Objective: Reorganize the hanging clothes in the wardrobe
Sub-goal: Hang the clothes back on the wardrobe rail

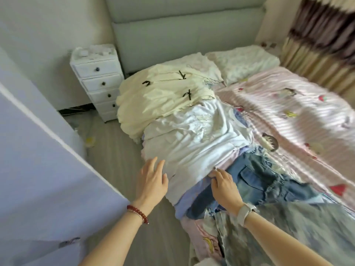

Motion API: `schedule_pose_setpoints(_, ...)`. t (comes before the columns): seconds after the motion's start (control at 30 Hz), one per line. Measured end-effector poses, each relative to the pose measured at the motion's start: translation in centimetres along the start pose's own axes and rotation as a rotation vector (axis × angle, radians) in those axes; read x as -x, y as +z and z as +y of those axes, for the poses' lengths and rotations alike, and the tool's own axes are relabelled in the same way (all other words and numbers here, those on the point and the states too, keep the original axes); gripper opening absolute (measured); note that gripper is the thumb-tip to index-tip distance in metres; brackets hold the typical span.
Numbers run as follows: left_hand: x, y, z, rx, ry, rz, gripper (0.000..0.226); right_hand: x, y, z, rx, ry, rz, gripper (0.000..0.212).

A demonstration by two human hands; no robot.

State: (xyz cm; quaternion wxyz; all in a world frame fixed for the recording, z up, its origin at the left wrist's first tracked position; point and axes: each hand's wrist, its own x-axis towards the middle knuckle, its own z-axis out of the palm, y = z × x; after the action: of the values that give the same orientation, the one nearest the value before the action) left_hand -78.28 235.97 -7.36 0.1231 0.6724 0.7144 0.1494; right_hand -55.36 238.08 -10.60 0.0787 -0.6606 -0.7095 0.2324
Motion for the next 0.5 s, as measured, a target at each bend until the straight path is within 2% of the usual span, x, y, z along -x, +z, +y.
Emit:
schedule_pose_setpoints(0.33,-12.4,16.5,18.7,-0.019,0.423,-0.362,0.036,-4.7,-4.7,24.6,-0.153,0.547,0.06,0.039)
schedule_pose_setpoints(0.5,-16.6,25.4,24.6,-0.099,0.538,-0.444,0.042,-7.7,-3.7,33.4,-0.124,0.616,0.047,0.039)
